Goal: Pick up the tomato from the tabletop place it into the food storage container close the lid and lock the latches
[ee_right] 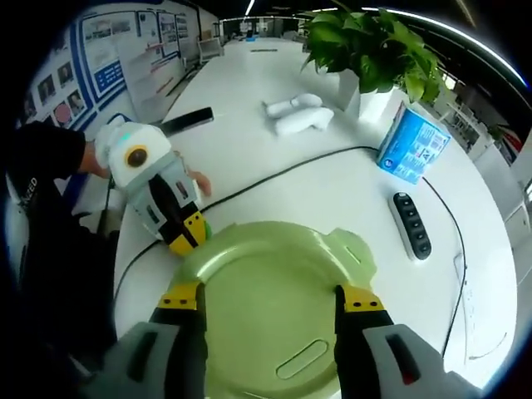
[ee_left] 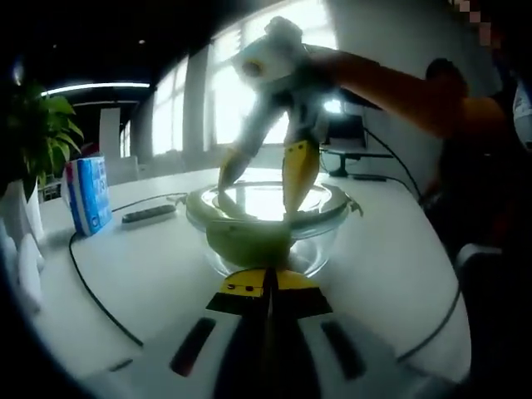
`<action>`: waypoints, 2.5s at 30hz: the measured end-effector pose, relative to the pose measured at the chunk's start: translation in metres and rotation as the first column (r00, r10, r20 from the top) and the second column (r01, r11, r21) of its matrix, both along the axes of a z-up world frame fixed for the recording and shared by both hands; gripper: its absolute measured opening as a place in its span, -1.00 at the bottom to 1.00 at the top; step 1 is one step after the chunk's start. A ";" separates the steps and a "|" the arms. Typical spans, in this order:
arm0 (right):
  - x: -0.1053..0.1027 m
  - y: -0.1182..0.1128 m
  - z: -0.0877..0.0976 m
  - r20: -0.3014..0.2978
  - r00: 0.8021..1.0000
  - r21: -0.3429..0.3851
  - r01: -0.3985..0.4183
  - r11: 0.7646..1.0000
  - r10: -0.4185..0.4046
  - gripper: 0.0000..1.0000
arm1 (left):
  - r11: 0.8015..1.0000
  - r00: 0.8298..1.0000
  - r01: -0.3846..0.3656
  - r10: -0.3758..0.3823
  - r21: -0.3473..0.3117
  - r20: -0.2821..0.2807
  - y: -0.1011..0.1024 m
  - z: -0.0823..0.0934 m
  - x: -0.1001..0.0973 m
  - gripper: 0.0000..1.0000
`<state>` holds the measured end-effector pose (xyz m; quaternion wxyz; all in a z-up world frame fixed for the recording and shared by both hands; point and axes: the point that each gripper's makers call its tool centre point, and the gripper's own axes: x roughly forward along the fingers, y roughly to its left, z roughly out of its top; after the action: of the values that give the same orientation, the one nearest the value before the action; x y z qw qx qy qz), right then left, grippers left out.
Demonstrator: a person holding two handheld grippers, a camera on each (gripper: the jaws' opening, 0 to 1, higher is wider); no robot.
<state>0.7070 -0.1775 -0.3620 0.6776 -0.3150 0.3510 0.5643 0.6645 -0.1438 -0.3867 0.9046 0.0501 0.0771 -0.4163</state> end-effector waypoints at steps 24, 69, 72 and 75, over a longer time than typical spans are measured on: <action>0.002 0.003 0.004 0.017 0.999 0.100 0.049 0.994 -0.051 0.08 | 1.000 1.000 -0.009 0.009 0.002 -0.001 0.000 0.002 0.000 -1.00; -0.013 -0.018 0.012 0.101 0.972 0.238 0.185 0.954 -0.213 -0.12 | 0.996 0.996 -0.037 0.043 -0.084 0.073 0.019 0.031 -0.002 -1.00; -0.012 -0.019 0.015 0.145 0.963 0.274 0.180 0.945 -0.225 -0.10 | 0.992 0.996 -0.037 0.046 -0.122 0.075 0.019 0.028 -0.002 -1.00; -0.010 -0.023 0.019 0.203 0.948 0.299 0.179 0.938 -0.245 0.00 | 0.994 0.994 -0.026 0.037 -0.106 0.106 0.018 0.031 -0.006 -1.00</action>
<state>0.6974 -0.2009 -0.3434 0.8091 -0.2426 0.2174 0.4892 0.6585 -0.1254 -0.3554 0.9152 0.0238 0.0070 -0.4022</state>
